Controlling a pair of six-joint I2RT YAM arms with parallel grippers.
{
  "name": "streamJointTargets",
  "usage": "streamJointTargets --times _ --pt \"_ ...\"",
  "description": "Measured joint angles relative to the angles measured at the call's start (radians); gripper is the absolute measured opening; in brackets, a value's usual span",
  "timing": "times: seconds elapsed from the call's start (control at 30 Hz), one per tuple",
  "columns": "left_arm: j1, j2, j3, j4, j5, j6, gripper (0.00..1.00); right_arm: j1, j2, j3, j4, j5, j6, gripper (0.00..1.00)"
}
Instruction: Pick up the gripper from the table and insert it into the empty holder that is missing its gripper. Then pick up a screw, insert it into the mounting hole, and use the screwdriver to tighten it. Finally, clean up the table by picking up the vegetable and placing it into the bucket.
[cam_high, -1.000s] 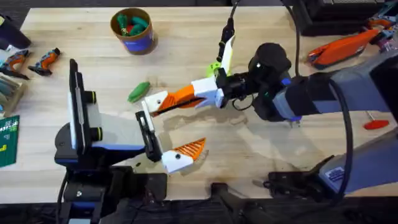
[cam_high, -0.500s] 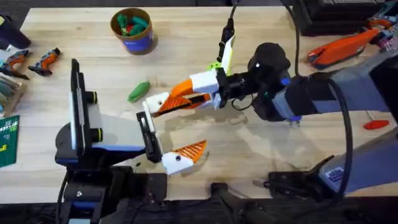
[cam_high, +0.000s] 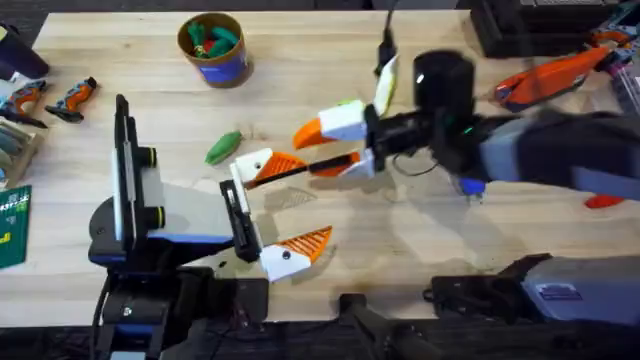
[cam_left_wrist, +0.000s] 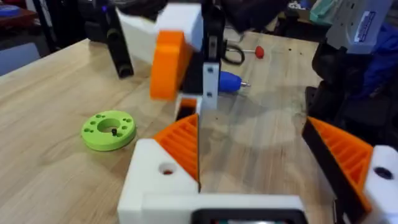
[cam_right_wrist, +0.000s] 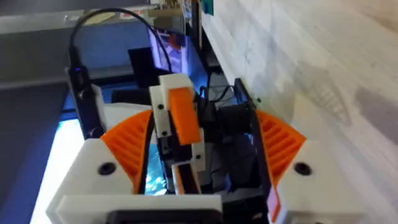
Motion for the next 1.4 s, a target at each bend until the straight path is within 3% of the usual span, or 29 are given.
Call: streamJointTargets --times 0.17,0.3,0.43,0.53,0.7,0.83,0.97,1.07,1.4 --pt "0.000 0.000 0.000 0.000 0.000 0.000 0.986 -0.094 -0.146 0.132 -0.422 0.027 -0.252 0.831" --pt "0.000 0.000 0.000 0.000 0.000 0.000 0.985 -0.160 -0.193 0.277 -0.789 0.086 -0.462 0.833" --pt "0.000 0.000 0.000 -0.001 0.000 0.000 0.986 -0.184 -0.187 0.466 -1.184 0.241 -0.686 0.833" --pt "0.000 0.000 0.000 -0.001 0.001 0.000 0.986 -0.182 -0.172 0.608 -1.352 0.399 -0.825 0.832" --pt "0.000 0.000 0.000 -0.001 0.001 0.000 0.986 -0.158 -0.119 0.788 -1.519 0.637 -0.983 0.831" --pt "0.000 0.000 0.000 -0.001 0.003 0.000 0.986 -0.113 -0.005 0.931 -1.660 0.831 -1.074 0.829" --pt "0.000 0.000 0.000 -0.002 0.003 0.000 0.985 -0.060 0.125 1.036 -1.681 0.997 -1.117 0.844" --pt "0.000 0.000 0.000 -0.002 0.003 0.000 0.986 -0.021 0.189 1.057 -1.670 1.068 -1.152 0.981" --pt "0.000 0.000 0.000 -0.002 0.003 0.000 0.986 0.054 0.257 1.058 -1.636 1.129 -1.212 0.991"
